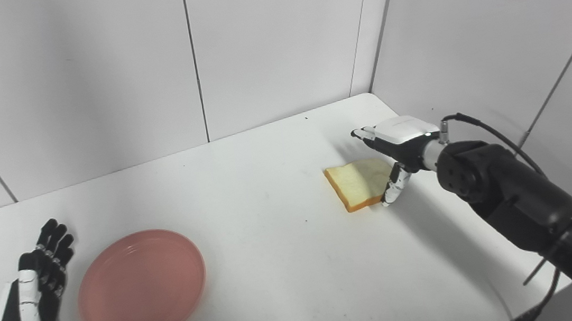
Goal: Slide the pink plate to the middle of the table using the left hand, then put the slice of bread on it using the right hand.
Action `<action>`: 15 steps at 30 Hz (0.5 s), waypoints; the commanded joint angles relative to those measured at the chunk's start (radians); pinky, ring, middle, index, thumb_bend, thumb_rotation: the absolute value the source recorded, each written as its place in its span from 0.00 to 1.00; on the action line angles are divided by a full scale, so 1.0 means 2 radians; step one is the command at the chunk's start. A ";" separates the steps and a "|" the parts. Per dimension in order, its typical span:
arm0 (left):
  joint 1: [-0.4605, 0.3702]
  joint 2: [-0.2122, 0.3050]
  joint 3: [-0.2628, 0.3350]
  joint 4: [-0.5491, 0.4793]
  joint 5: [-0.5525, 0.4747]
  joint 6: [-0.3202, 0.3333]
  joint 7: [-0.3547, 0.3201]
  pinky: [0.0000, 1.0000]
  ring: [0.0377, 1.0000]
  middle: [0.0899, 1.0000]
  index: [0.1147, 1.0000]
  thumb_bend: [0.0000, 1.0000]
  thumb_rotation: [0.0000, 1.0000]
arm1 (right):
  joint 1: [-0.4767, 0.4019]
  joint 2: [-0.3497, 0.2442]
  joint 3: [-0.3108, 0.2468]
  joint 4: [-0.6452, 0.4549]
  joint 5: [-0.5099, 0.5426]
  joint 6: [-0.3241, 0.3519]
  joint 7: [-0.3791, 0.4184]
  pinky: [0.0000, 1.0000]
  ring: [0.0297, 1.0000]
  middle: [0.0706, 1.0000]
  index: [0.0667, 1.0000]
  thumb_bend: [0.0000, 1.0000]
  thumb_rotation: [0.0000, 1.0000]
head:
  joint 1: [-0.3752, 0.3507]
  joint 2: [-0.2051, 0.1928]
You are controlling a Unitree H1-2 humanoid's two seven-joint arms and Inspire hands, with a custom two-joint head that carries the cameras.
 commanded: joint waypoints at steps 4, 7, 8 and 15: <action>0.018 -0.003 0.001 0.003 -0.001 -0.009 0.002 1.00 0.95 0.96 0.91 0.74 1.00 | -0.019 -0.012 -0.007 0.002 -0.009 0.002 -0.006 1.00 1.00 1.00 1.00 1.00 0.19 | -0.001 0.000; 0.017 -0.003 0.001 0.003 -0.002 -0.008 0.001 1.00 0.96 0.96 0.91 0.74 1.00 | -0.025 -0.003 -0.005 0.007 -0.012 -0.002 -0.015 1.00 1.00 1.00 0.99 1.00 0.17 | -0.001 -0.001; 0.016 -0.002 0.002 0.005 -0.003 -0.009 0.000 1.00 0.96 0.96 0.91 0.74 1.00 | -0.027 0.002 -0.006 0.011 -0.011 -0.008 -0.023 1.00 1.00 1.00 0.99 1.00 0.16 | -0.001 -0.001; 0.015 -0.002 0.005 -0.004 -0.003 -0.002 0.003 1.00 0.96 0.96 0.91 0.75 1.00 | -0.050 0.015 0.008 0.030 -0.015 -0.021 -0.026 1.00 1.00 1.00 0.99 0.97 0.17 | -0.002 0.002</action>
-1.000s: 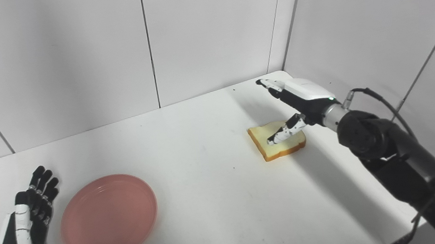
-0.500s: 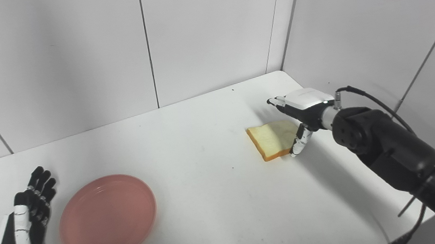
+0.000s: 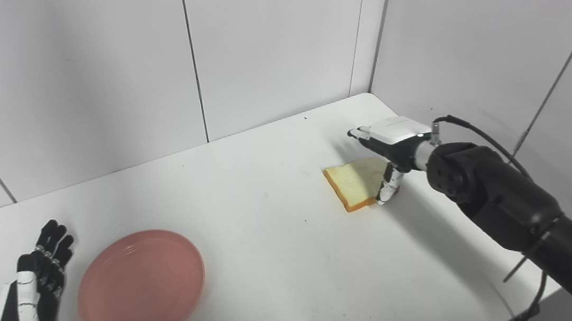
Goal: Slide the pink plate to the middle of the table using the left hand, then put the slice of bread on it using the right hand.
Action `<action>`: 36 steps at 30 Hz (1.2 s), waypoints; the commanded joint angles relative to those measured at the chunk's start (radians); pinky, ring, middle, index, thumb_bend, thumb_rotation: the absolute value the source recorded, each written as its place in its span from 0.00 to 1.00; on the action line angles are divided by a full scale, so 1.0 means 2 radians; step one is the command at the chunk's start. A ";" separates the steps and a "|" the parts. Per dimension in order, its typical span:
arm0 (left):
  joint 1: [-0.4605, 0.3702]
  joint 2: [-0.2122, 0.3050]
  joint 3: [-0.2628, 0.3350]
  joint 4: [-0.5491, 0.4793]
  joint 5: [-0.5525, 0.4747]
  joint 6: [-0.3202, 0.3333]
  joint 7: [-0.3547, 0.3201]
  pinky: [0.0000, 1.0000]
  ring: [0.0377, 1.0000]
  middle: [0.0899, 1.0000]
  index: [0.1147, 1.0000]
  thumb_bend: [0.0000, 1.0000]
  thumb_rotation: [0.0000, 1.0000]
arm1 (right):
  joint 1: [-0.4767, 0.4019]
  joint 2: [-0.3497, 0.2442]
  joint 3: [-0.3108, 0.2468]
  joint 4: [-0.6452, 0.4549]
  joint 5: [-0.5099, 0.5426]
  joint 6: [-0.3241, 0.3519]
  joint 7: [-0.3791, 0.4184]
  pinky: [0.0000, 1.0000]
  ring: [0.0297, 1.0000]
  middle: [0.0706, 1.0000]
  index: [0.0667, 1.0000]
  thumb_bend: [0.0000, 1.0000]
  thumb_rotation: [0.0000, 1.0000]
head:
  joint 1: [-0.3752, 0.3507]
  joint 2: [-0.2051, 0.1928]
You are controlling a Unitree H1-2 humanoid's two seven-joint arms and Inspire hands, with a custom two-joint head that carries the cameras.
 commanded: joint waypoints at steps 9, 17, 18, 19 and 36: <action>0.013 -0.003 0.005 -0.008 -0.005 0.010 0.006 1.00 0.96 0.96 0.90 0.75 1.00 | -0.047 -0.003 0.012 0.022 -0.004 -0.015 -0.006 1.00 1.00 1.00 0.98 0.97 0.15 | 0.002 0.000; 0.014 -0.002 0.007 -0.016 -0.003 0.018 0.010 1.00 0.97 0.97 0.91 0.74 1.00 | -0.060 -0.005 0.026 0.048 -0.018 -0.034 -0.010 1.00 1.00 1.00 0.97 0.96 0.13 | 0.002 -0.002; 0.014 -0.002 0.007 -0.016 -0.002 0.017 0.010 1.00 0.96 0.97 0.91 0.73 1.00 | -0.062 -0.006 0.029 0.051 -0.020 -0.035 -0.007 1.00 1.00 1.00 0.98 0.95 0.13 | 0.002 -0.002; 0.015 -0.003 0.006 -0.019 -0.002 0.019 0.011 1.00 0.96 0.97 0.91 0.73 1.00 | -0.064 -0.007 0.032 0.055 -0.022 -0.037 -0.004 1.00 1.00 1.00 0.98 0.95 0.13 | 0.001 -0.002; 0.017 -0.005 0.006 -0.018 -0.007 0.025 0.008 1.00 0.96 0.96 0.90 0.73 1.00 | -0.083 -0.017 0.048 0.062 -0.033 -0.036 0.020 1.00 1.00 1.00 0.98 0.96 0.14 | 0.002 -0.002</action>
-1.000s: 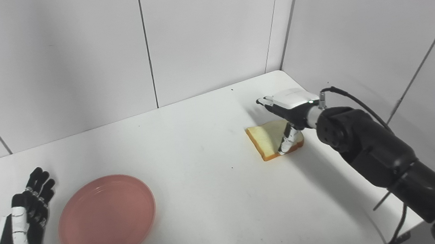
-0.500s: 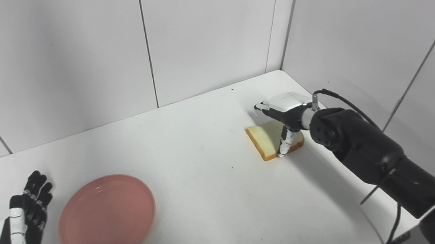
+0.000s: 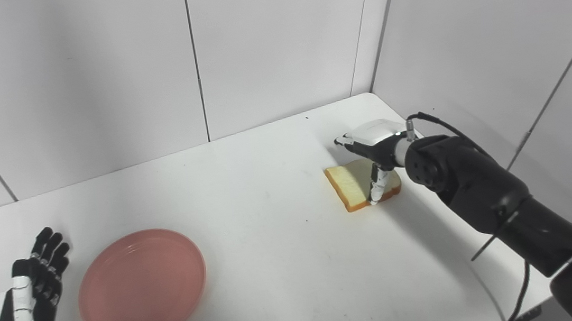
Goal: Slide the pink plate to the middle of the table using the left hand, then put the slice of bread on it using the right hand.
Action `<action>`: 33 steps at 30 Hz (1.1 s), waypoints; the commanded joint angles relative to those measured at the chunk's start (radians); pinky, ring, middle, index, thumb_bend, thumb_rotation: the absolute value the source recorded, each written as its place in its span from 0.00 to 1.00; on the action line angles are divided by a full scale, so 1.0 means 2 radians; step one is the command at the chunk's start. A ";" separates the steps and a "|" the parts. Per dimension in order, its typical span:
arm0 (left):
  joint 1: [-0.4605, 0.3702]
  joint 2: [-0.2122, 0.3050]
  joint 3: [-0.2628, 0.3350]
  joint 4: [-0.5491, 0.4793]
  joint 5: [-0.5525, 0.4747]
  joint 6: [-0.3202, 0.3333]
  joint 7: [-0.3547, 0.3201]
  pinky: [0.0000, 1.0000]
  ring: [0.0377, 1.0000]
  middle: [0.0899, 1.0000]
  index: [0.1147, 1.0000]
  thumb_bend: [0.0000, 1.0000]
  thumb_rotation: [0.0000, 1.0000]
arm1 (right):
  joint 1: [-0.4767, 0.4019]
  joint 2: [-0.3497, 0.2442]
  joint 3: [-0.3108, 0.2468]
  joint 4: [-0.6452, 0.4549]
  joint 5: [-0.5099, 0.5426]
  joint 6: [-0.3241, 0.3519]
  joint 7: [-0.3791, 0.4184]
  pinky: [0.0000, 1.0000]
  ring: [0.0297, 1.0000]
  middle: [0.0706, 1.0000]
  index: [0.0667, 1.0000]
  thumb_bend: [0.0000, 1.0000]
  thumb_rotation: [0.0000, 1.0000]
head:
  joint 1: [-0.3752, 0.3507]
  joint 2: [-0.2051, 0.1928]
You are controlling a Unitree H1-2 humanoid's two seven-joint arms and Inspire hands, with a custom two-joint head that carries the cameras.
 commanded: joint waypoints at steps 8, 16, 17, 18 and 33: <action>0.008 -0.003 0.000 -0.005 -0.005 -0.001 0.000 1.00 0.96 0.96 0.91 0.73 1.00 | -0.032 -0.005 0.014 0.018 -0.005 -0.020 0.000 1.00 1.00 0.99 0.97 0.96 0.11 | 0.000 0.005; 0.011 -0.004 0.000 -0.009 -0.008 0.002 -0.003 1.00 0.96 0.97 0.91 0.73 1.00 | -0.039 0.011 0.026 0.043 -0.005 -0.014 -0.001 0.91 0.95 0.95 0.91 0.91 0.05 | 0.002 0.008; 0.011 -0.003 0.000 -0.008 -0.008 0.001 -0.003 1.00 0.96 0.97 0.91 0.73 1.00 | -0.039 0.013 0.028 0.046 -0.005 -0.017 -0.003 0.90 0.94 0.94 0.90 0.91 0.04 | 0.002 0.008; 0.011 -0.003 0.000 -0.010 -0.008 0.003 -0.002 1.00 0.96 0.97 0.91 0.73 1.00 | -0.040 0.014 0.031 0.050 -0.005 -0.020 -0.004 0.88 0.93 0.93 0.90 0.92 0.04 | 0.001 0.009; 0.014 -0.005 -0.001 -0.019 -0.007 0.011 0.000 1.00 0.96 0.97 0.91 0.72 1.00 | -0.047 0.031 0.034 0.093 0.019 -0.036 -0.018 0.61 0.72 0.78 0.76 0.87 0.00 | 0.002 0.010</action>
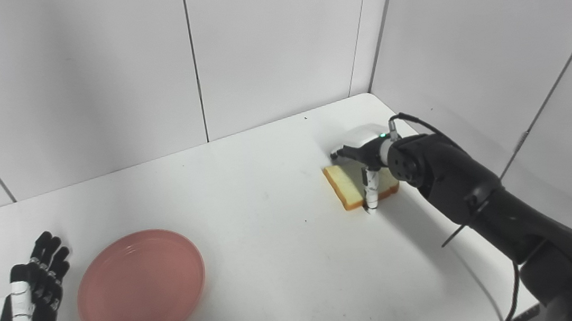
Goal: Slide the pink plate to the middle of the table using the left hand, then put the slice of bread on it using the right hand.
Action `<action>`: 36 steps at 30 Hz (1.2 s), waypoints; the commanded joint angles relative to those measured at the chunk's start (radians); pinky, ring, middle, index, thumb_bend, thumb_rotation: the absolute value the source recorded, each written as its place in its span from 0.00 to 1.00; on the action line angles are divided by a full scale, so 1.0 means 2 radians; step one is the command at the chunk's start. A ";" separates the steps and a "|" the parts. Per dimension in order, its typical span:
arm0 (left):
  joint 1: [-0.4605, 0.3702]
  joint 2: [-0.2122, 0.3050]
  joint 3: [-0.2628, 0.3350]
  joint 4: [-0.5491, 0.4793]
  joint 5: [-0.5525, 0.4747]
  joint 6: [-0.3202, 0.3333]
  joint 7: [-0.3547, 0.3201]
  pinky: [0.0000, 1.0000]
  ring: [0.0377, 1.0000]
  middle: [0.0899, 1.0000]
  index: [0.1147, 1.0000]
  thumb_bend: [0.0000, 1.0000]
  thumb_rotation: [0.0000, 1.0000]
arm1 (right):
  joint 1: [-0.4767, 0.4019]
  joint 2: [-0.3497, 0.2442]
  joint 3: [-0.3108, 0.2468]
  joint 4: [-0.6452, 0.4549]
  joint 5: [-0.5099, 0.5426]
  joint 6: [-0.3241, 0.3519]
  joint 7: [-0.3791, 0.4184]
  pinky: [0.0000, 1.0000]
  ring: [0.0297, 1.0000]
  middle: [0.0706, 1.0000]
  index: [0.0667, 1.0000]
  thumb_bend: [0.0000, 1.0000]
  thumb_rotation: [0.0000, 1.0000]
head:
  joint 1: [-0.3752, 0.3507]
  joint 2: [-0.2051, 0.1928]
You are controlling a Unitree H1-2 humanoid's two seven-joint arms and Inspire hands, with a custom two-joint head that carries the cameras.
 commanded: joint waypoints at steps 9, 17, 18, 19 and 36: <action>0.000 -0.002 0.001 0.005 -0.004 -0.004 -0.002 1.00 0.96 0.96 0.91 0.73 1.00 | 0.002 -0.004 0.005 0.026 0.002 -0.050 -0.048 0.37 0.43 0.44 0.46 0.53 0.00 | 0.001 0.001; -0.001 -0.003 0.001 0.004 -0.004 -0.003 -0.001 1.00 0.96 0.96 0.91 0.73 1.00 | 0.011 -0.007 -0.015 0.005 0.013 -0.060 -0.081 0.35 0.41 0.43 0.46 0.53 0.00 | 0.001 -0.001; -0.001 -0.003 0.000 0.004 -0.003 -0.004 -0.001 1.00 0.96 0.97 0.91 0.73 1.00 | 0.013 -0.007 -0.020 -0.001 0.016 -0.061 -0.085 0.35 0.41 0.43 0.46 0.53 0.00 | 0.001 0.000; 0.000 -0.003 0.000 0.003 -0.002 -0.004 0.000 1.00 0.96 0.96 0.92 0.73 1.00 | 0.014 -0.007 -0.023 -0.005 0.019 -0.061 -0.087 0.33 0.40 0.42 0.47 0.53 0.00 | 0.001 0.000; 0.000 -0.007 -0.004 0.012 0.004 -0.010 0.002 1.00 0.96 0.96 0.90 0.73 1.00 | 0.007 -0.004 -0.069 -0.137 0.063 -0.031 -0.060 0.35 0.40 0.42 0.48 0.53 0.00 | 0.011 -0.002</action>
